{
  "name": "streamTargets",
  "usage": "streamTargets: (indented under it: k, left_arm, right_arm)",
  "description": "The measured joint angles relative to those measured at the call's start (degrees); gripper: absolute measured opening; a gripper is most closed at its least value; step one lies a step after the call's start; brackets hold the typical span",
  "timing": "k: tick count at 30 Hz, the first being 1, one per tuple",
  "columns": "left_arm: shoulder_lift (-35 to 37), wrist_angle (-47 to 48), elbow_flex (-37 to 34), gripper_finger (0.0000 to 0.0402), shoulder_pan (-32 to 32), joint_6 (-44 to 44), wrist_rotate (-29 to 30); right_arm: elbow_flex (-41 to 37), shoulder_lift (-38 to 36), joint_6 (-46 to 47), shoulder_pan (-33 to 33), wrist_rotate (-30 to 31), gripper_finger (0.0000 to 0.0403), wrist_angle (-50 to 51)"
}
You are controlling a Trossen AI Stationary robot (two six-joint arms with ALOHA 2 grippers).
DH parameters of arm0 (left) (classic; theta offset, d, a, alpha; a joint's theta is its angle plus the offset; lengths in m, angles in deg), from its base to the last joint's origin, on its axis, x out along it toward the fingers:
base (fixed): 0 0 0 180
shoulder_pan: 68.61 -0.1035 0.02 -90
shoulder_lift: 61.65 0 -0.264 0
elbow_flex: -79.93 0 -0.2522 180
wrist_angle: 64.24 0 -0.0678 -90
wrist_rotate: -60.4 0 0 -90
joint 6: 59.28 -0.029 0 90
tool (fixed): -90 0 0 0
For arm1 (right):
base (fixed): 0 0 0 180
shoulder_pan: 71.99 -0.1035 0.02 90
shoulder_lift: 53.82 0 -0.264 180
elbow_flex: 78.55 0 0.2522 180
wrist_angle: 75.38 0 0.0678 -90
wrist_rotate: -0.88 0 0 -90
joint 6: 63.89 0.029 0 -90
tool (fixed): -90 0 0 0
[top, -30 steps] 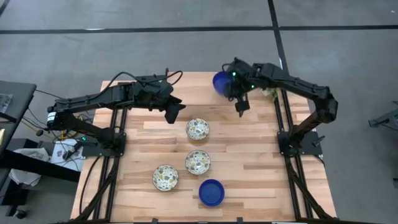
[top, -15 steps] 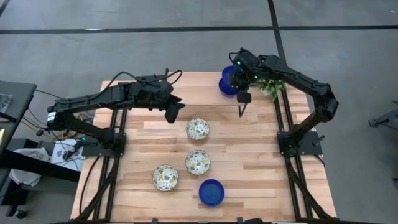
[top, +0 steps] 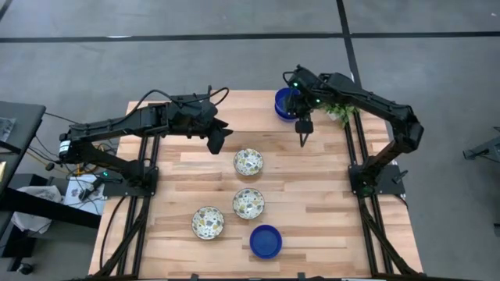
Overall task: Pick & Place Mini bowls
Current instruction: Stack the top blue bowl on the blue bowl on the shelf
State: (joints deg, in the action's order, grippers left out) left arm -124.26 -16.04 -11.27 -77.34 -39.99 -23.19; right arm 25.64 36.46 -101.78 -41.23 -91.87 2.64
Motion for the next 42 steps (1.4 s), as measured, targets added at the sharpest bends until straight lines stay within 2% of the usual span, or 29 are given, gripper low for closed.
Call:
streamTargets:
  k: [32,35,42]
  left_arm:
    - [0.0,0.0,0.0,0.0154,0.0,0.0,0.0]
    - [0.0,0.0,0.0,0.0154,0.0,0.0,0.0]
    - [0.0,0.0,0.0,0.0154,0.0,0.0,-0.1]
  right_arm:
    - [0.0,0.1,0.0,0.1,0.2,0.0001,0.5]
    - [0.0,0.1,0.0,0.1,0.2,0.0014,0.5]
    - [0.0,0.1,0.0,0.1,0.4,0.0071,0.5]
